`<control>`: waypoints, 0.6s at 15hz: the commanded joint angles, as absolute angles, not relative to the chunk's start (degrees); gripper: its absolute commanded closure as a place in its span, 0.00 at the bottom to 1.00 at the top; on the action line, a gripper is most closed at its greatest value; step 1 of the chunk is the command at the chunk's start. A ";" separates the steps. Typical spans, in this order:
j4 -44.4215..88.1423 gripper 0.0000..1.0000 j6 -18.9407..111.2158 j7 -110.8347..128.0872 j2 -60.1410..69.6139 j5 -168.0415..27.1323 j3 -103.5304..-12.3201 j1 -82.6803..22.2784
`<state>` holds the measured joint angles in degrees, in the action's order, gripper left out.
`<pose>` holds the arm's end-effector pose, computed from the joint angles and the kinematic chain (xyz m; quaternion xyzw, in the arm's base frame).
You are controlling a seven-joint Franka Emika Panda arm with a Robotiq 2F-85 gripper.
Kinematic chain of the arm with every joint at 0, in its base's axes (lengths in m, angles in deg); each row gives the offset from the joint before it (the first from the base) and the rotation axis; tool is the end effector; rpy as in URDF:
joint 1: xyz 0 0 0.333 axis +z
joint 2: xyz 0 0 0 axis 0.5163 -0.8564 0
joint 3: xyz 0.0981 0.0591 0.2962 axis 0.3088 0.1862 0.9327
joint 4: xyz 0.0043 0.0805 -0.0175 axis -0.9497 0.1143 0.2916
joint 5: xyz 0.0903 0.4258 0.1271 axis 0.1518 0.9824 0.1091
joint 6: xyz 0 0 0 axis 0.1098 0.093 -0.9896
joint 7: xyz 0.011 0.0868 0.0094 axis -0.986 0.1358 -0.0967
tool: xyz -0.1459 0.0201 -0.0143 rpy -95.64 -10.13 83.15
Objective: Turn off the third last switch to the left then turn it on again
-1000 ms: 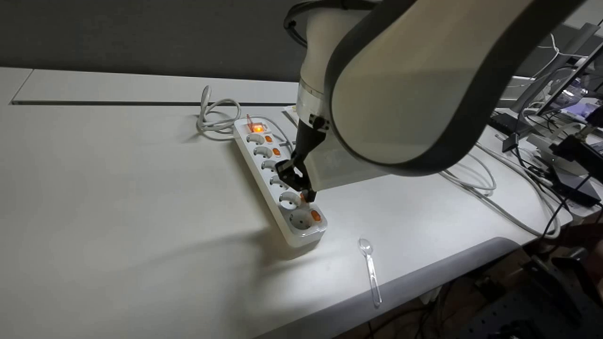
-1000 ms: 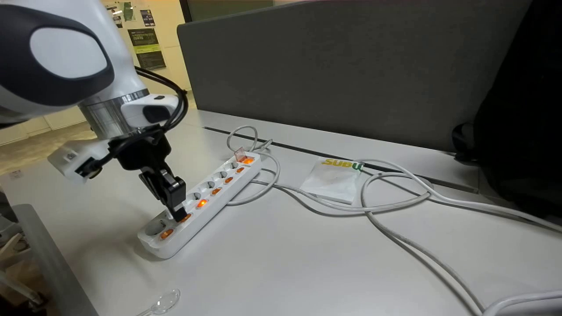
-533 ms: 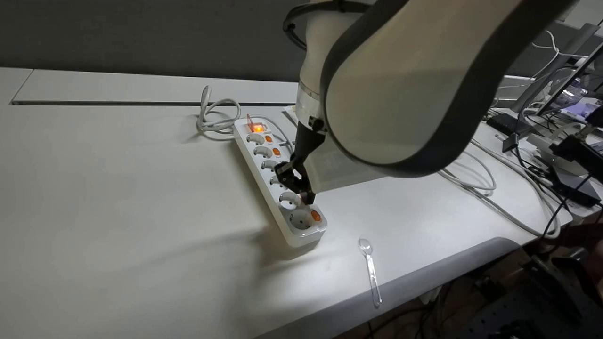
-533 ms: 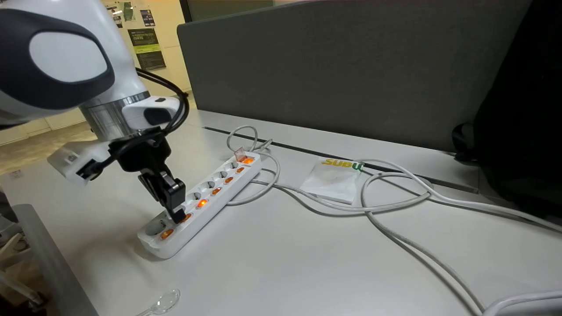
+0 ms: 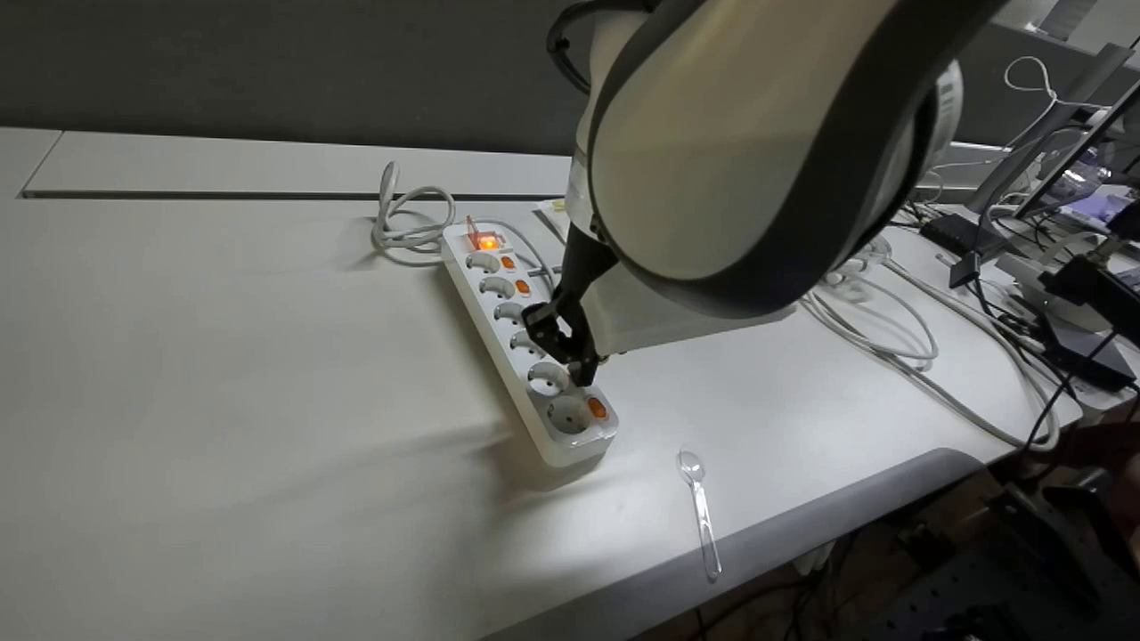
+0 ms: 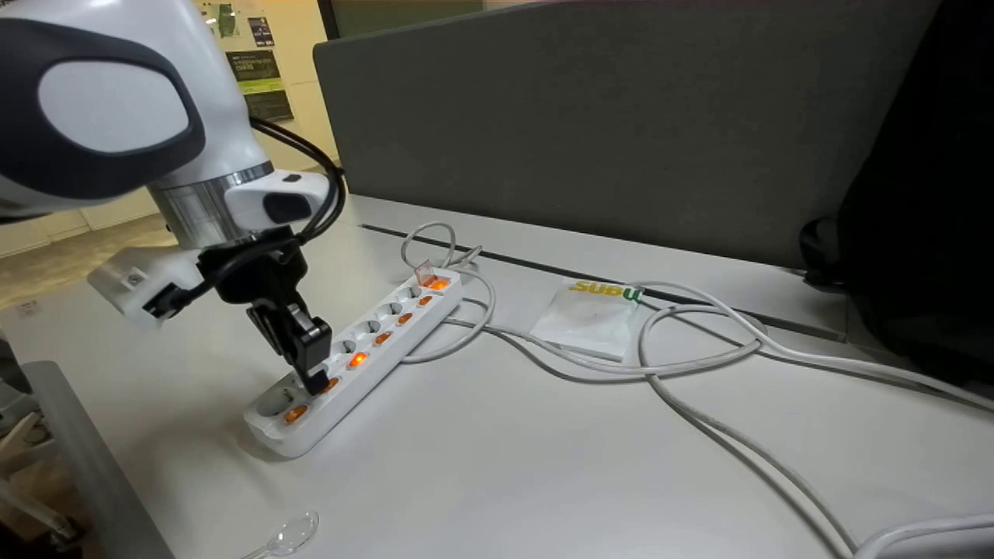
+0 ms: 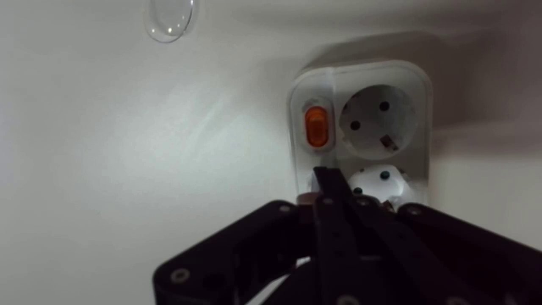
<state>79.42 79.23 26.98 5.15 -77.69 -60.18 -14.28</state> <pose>0.4381 0.0852 0.0577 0.9991 -0.0191 0.0234 0.0296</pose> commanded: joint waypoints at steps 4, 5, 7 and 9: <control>77.78 1.00 79.34 18.35 1.87 -67.84 -53.93 -22.19; 77.44 1.00 79.25 16.94 1.37 -66.30 -53.04 -23.50; 77.03 1.00 78.78 14.45 0.67 -63.35 -51.25 -25.86; 76.81 1.00 78.70 12.82 0.38 -61.65 -50.38 -27.12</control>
<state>79.09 78.67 15.61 4.72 -64.03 -51.77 -24.13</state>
